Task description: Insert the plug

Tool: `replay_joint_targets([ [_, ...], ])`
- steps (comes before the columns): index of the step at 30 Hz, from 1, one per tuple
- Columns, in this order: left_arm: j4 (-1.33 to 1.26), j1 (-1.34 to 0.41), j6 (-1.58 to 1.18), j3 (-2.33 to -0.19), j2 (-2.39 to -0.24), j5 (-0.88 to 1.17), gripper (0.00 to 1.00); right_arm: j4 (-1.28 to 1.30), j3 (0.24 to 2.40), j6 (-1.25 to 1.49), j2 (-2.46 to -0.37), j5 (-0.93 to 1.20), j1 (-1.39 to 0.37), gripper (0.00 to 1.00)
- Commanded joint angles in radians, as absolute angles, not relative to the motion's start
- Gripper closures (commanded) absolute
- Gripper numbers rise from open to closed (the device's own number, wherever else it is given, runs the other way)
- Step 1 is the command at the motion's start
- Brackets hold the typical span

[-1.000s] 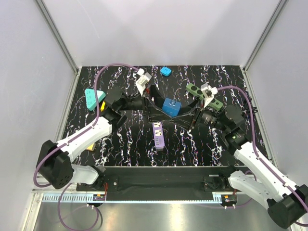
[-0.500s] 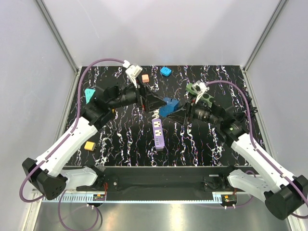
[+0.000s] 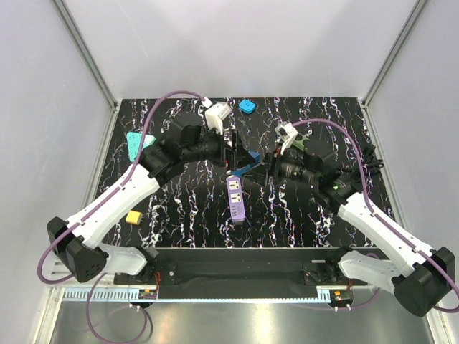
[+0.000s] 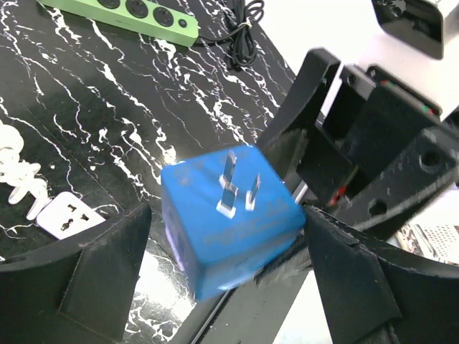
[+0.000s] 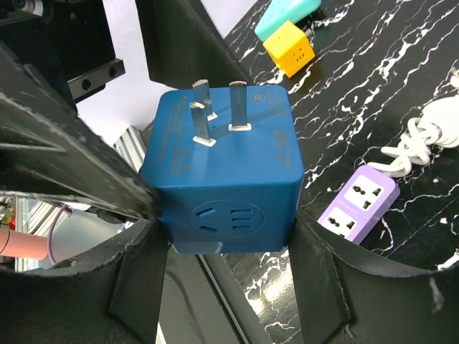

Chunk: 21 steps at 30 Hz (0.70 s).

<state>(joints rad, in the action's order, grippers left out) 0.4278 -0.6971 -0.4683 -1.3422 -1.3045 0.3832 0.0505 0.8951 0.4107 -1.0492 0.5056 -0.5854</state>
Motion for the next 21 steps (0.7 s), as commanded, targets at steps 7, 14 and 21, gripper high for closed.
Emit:
replay_joint_targets([
  [7,0.5,-0.733,-0.471,-1.416,-1.348,0.275,0.25,0.026,0.969,0.402,-1.077,0.423,-0.632,1.0],
  [14,0.531,-0.735,-0.44,-1.39,-1.33,0.242,0.96,0.052,0.983,0.419,-1.097,0.402,-0.634,0.81],
  [21,0.398,-0.582,-0.457,-1.332,-1.266,0.546,1.0,0.057,0.968,0.428,-1.051,0.48,-0.632,0.0],
])
